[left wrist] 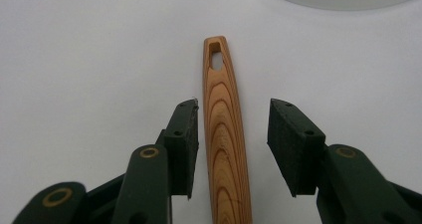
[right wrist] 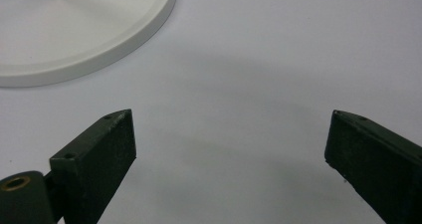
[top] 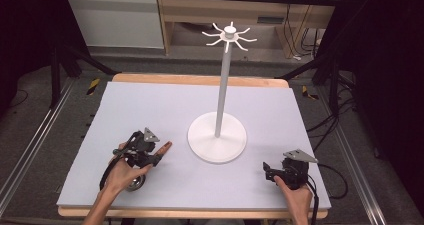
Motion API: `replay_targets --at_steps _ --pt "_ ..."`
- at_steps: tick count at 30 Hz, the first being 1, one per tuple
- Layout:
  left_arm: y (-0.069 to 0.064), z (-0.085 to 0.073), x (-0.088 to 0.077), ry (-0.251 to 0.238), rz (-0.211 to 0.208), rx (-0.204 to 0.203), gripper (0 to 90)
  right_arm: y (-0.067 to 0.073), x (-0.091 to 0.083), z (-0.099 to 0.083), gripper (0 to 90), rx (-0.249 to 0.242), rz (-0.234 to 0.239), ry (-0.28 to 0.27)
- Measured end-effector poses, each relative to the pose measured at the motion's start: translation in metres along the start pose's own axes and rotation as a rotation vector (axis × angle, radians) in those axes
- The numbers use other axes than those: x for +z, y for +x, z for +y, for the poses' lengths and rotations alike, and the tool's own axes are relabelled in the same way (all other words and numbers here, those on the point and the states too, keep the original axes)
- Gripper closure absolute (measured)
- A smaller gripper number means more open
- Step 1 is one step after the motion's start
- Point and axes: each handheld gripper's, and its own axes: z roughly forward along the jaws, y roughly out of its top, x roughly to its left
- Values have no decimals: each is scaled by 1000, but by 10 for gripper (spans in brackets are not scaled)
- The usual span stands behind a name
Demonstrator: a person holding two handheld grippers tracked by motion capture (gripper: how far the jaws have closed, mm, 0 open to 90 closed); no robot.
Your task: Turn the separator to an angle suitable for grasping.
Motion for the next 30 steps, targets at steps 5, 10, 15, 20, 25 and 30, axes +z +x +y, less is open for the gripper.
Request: replay_targets --at_steps 5,10,15,20,25,30 --pt "0 8 6 33 3 15 549 0 0 0 64 0 2 2" --pt "0 12 15 72 -4 28 563 0 0 0 65 2 5 4" --pt "2 13 22 105 -5 27 584 0 0 0 65 7 8 8" --pt "3 13 28 132 -6 29 603 0 0 1 66 7 11 11" --pt "2 12 32 158 5 32 645 1 0 1 66 16 12 15" --pt "3 12 33 166 -2 27 646 -1 1 1 67 2 10 13"
